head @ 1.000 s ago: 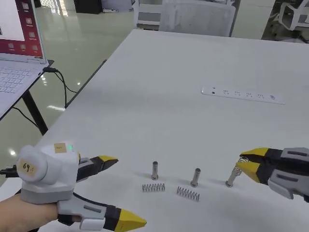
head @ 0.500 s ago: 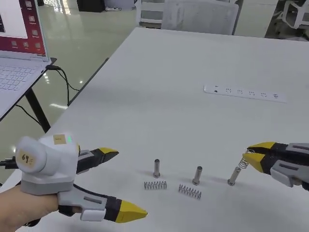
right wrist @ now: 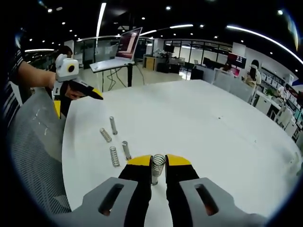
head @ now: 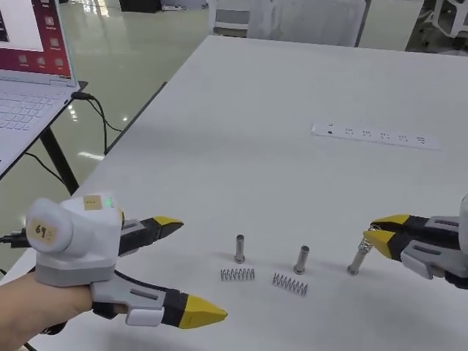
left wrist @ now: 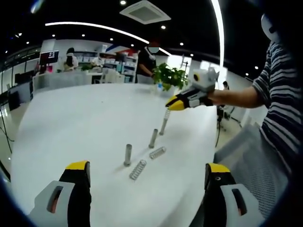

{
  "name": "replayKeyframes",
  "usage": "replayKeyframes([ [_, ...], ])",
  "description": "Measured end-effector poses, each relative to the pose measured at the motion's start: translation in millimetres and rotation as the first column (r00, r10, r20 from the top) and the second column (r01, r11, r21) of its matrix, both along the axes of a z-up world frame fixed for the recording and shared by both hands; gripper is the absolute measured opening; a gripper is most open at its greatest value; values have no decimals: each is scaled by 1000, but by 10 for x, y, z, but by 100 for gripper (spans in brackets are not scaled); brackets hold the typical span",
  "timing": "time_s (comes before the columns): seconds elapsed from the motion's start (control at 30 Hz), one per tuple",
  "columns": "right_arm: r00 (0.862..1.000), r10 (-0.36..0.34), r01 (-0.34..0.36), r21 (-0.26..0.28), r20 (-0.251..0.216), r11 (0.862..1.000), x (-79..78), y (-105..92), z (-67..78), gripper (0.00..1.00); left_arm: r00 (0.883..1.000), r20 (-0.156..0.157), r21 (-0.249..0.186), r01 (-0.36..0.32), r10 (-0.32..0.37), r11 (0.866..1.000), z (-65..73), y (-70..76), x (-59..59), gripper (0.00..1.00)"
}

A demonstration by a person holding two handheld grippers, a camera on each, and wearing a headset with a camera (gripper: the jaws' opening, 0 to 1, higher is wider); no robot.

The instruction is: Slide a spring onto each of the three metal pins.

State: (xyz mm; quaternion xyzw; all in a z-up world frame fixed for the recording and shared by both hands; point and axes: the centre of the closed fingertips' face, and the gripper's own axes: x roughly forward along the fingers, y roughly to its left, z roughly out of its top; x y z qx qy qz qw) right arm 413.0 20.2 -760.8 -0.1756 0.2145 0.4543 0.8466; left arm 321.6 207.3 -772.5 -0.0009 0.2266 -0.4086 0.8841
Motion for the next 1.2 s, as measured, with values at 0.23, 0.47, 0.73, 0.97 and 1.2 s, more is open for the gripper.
replayKeyframes([
  [0.23,1000,-2,2,-5,-23,1000,-24,10,-95,7,1000,-3,-2,-11,11,1000,-1,31,-18,98],
  [0.47,999,-4,2,-39,-51,999,-30,-2,-342,8,1000,-7,-1,-14,14,1000,-5,32,-29,98],
  [0.73,997,-3,-4,-92,-74,996,-89,-55,-611,8,1000,-12,-1,-15,15,1000,-24,28,-40,97],
  [0.97,999,17,-20,-82,-39,996,-86,-34,-556,8,1000,-17,-5,-16,15,1000,-37,17,-52,97],
  [1.2,998,19,-24,-90,-57,996,-68,-19,-554,8,1000,-12,-7,-13,13,1000,-4,-1,-44,97],
])
